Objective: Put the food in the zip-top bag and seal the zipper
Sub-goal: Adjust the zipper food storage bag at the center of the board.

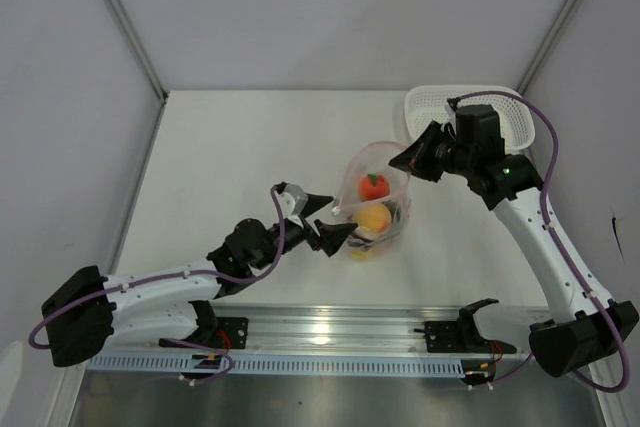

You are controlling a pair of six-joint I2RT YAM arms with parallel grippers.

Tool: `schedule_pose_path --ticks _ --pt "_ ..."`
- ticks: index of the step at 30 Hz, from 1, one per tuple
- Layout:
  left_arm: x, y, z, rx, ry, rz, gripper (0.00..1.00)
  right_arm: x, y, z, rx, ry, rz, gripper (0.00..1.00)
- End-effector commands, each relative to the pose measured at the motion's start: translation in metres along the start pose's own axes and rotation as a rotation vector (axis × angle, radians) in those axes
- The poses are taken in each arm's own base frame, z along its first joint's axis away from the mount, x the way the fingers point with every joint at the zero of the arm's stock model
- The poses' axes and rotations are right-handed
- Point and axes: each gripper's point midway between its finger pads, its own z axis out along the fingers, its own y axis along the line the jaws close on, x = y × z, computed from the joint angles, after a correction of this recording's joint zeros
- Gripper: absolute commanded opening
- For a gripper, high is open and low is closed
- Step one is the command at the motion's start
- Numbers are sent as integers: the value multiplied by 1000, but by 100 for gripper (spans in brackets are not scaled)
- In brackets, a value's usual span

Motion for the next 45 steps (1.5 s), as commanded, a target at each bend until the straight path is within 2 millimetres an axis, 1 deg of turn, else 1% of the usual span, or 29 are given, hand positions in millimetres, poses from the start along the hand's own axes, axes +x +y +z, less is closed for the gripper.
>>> schedule_pose_path --ticks 1,3,7,8,11,13,16,17,19,22,23,25,26,28,29,30,31,33,34,35,36,38,39,41,43,44,45 --pt "-14 -11 3 45 -88 -31 92 -16 25 -10 -84 -52 -40 0" --pt "-13 -11 5 46 -95 -45 88 -17 24 -11 -81 -54 -39 0" --pt "-21 -11 7 46 -132 -45 81 -16 24 -12 -80 -54 -34 0" --pt "-24 -10 7 42 -141 -45 78 -16 24 -12 -82 -53 -34 0" --pt "-33 -12 10 45 -168 -42 77 -13 21 -11 -75 -44 -30 0" --pt "-36 -14 11 57 -175 -42 77 -13 21 -10 -77 -39 -29 0" --pt "-33 -18 14 75 -169 -56 77 -12 22 -10 -81 -35 -26 0" --pt "-29 -17 16 74 -155 -55 76 -13 24 -10 -85 -38 -27 0" --pt "-28 -20 18 88 -150 -60 73 -13 25 -11 -89 -38 -27 0" --pt "-24 -20 19 91 -144 -62 62 -13 25 -11 -88 -39 -25 0" --pt "-22 -19 19 89 -140 -62 52 -13 25 -11 -89 -40 -26 0" --pt "-17 -16 18 76 -132 -65 43 -13 25 -12 -88 -41 -25 0" --pt "-18 -14 17 71 -135 -67 35 -14 25 -12 -86 -43 -24 0" --pt "-22 -12 15 70 -148 -69 29 -13 24 -13 -88 -44 -23 0" --pt "-23 -9 14 62 -150 -67 21 -12 24 -13 -85 -44 -23 0" --pt "-27 -9 13 64 -157 -62 15 -13 23 -14 -82 -48 -23 0" --pt "-30 -10 11 67 -158 -60 1 -12 23 -14 -80 -48 -28 0" --pt "-41 -12 10 73 -174 -47 1 -12 19 -14 -65 -48 -28 0" --pt "-41 -12 8 70 -160 -44 1 -12 19 -14 -61 -51 -30 0" --pt "-50 -19 9 101 -161 -39 1 -12 17 -14 -57 -51 -36 0" --pt "-50 -22 8 115 -148 -32 0 -12 17 -14 -55 -54 -37 0" --pt "-46 -32 5 170 -100 -23 1 -12 16 -13 -56 -49 -43 0" --pt "-49 -35 5 183 -95 -20 1 -12 17 -13 -58 -48 -51 0" --pt "-48 -36 3 194 -78 -20 1 -9 16 -13 -57 -36 -60 0" --pt "-40 -38 -1 225 -52 -35 1 -6 15 -12 -62 -24 -88 0" --pt "-39 -35 -3 236 -49 -36 0 -3 14 -13 -63 -9 -97 2" --pt "-36 -40 -5 277 -32 -52 1 -1 16 -14 -66 -3 -114 8"
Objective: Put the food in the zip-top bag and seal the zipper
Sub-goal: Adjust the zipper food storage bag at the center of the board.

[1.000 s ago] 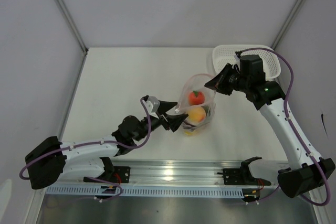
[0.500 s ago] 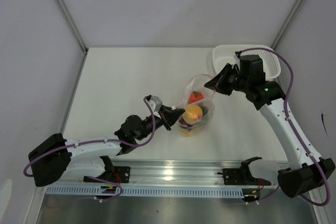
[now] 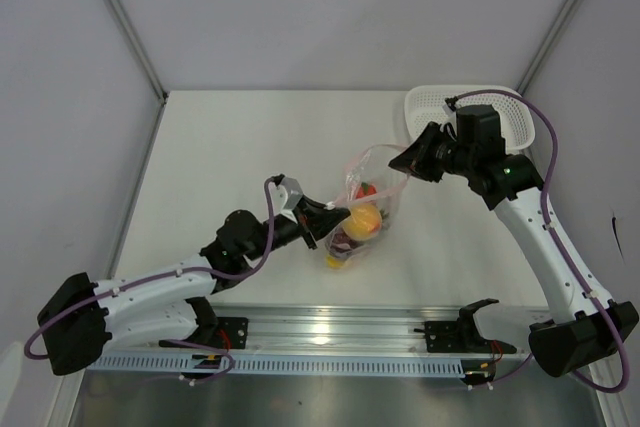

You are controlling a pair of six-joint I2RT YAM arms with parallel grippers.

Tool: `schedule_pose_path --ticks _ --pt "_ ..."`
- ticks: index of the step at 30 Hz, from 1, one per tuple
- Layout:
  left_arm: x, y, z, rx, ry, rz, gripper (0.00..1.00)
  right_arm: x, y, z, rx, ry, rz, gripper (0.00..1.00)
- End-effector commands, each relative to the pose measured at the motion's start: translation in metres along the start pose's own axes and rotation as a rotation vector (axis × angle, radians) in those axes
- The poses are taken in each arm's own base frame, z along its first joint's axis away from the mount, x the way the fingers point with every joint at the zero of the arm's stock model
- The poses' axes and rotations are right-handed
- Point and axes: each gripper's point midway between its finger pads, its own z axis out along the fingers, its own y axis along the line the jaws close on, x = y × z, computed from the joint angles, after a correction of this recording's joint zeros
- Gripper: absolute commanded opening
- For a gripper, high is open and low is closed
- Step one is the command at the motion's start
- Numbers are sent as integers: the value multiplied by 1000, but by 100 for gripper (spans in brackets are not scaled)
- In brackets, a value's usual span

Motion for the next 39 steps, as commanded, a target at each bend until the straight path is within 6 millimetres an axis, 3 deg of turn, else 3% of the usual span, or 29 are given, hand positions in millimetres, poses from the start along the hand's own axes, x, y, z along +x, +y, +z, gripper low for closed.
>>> schedule_pose_path --ticks 1,2,3,5,8,9,10,12,14,16,18,20,23,26,31,35,39 --pt "-7 -16 -3 123 11 -19 0 -1 16 -13 -54 -12 -115 13" --pt "-6 -11 -3 114 16 -26 1 1 10 -13 -23 -10 -126 18" --pt "-2 -11 -3 120 37 -46 1 2 8 -15 -9 -9 -146 30" --pt "-1 -14 -3 154 53 -51 1 6 0 -17 24 9 -197 41" --pt "4 -15 -3 165 107 -64 1 2 -6 -25 63 -2 -268 74" --pt "3 -17 -2 174 115 -65 1 -1 -5 -28 68 -11 -295 97" --pt "5 -22 -4 205 127 -68 1 -5 2 -34 54 -26 -327 99" --pt "0 -26 -3 236 133 -74 1 -8 12 -44 30 -35 -419 99" --pt "8 -30 -7 269 192 -93 1 -11 37 -57 -36 -57 -504 99" --pt "-1 -34 -6 295 202 -95 1 -7 54 -63 -97 -56 -594 99" --pt "-5 -36 -8 314 239 -114 1 5 76 -66 -194 -13 -693 100" --pt "-7 -39 -12 342 280 -144 1 30 96 -65 -286 70 -769 100" --pt "-17 -41 -14 359 310 -168 1 61 111 -62 -362 132 -893 99" --pt "-17 -45 -19 384 346 -198 1 79 111 -52 -402 202 -927 99" --pt "-14 -51 -25 428 389 -232 1 99 123 -43 -485 252 -965 83" --pt "-12 -54 -27 444 404 -244 1 105 129 -41 -536 276 -981 60" --pt "-14 -54 -29 450 413 -256 1 120 128 -42 -588 354 -970 51"
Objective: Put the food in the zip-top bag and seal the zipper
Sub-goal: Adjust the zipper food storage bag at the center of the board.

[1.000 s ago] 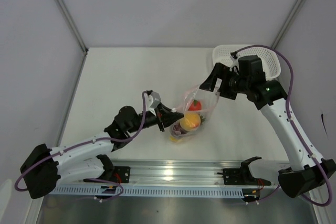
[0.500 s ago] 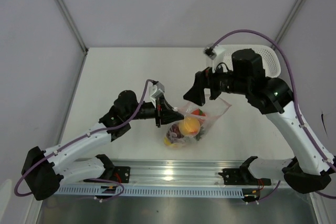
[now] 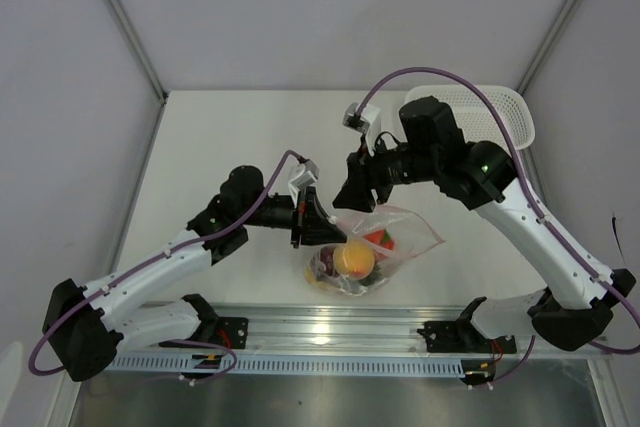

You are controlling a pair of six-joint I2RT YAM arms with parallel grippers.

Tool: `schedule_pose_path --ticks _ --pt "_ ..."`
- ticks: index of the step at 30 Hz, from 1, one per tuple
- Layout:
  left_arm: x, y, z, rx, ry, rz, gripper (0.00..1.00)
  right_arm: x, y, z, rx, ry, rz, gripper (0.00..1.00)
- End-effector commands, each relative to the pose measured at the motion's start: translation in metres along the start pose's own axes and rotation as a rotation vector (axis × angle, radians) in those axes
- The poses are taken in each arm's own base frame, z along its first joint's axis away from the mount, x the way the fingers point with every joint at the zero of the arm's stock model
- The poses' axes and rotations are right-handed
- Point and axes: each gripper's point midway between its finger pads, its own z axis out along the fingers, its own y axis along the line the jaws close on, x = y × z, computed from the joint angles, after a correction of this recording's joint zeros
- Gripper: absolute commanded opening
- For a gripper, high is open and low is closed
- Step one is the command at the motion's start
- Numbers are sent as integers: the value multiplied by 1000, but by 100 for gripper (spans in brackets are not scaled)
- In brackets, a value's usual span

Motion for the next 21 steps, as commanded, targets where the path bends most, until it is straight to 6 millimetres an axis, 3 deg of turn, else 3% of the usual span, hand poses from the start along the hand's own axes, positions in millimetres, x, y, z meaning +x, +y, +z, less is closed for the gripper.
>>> schedule_pose_path --ticks 1,7,11,14,18,21 --pt "-16 -12 -3 43 -6 9 1 1 16 6 -105 7 -35 51" --pt "-19 -10 -4 27 3 -8 1 12 24 14 -128 39 -32 59" --pt "-23 -10 -5 16 -3 -9 0 18 32 24 -123 67 -52 57" --pt "-23 -11 -6 17 -4 -11 1 24 29 30 -97 89 -51 53" --pt "-21 -11 -7 17 -4 -14 0 29 24 34 -76 107 -50 38" --pt "-23 -11 -8 15 -8 -10 1 31 21 35 -60 114 -50 34"
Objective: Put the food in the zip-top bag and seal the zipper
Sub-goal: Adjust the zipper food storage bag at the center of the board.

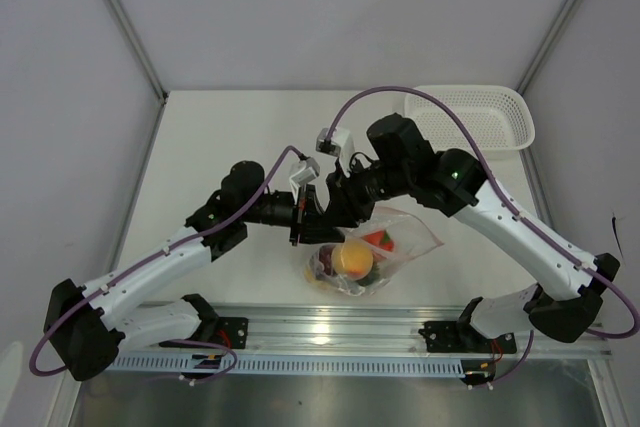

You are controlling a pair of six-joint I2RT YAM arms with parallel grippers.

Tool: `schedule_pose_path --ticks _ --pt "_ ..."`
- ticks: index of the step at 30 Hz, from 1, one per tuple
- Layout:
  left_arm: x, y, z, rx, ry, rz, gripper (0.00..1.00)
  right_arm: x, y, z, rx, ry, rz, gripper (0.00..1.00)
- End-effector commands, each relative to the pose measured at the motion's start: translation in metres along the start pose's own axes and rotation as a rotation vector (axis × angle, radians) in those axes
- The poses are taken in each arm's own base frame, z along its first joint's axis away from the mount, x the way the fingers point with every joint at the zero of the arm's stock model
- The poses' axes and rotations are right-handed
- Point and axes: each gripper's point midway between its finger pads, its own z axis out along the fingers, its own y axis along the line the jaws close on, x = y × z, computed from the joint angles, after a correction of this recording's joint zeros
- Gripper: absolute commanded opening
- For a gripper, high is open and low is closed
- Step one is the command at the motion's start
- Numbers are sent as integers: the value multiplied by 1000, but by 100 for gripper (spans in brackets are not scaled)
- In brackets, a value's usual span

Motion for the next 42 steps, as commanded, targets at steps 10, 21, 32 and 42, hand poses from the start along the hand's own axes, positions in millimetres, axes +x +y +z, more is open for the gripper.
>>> schedule_pose_path --ticks 10,21,32,42 --pt "-22 -13 -7 29 -43 46 1 5 -13 -8 114 -11 -8 24" --pt "-27 -10 -13 6 -85 39 1 16 -20 -14 172 20 9 0" --pt "-30 -7 -25 0 -169 48 0 36 -17 -29 189 28 17 0" --pt "-28 -20 -26 79 -151 111 10 -6 1 -27 92 -129 -5 0"
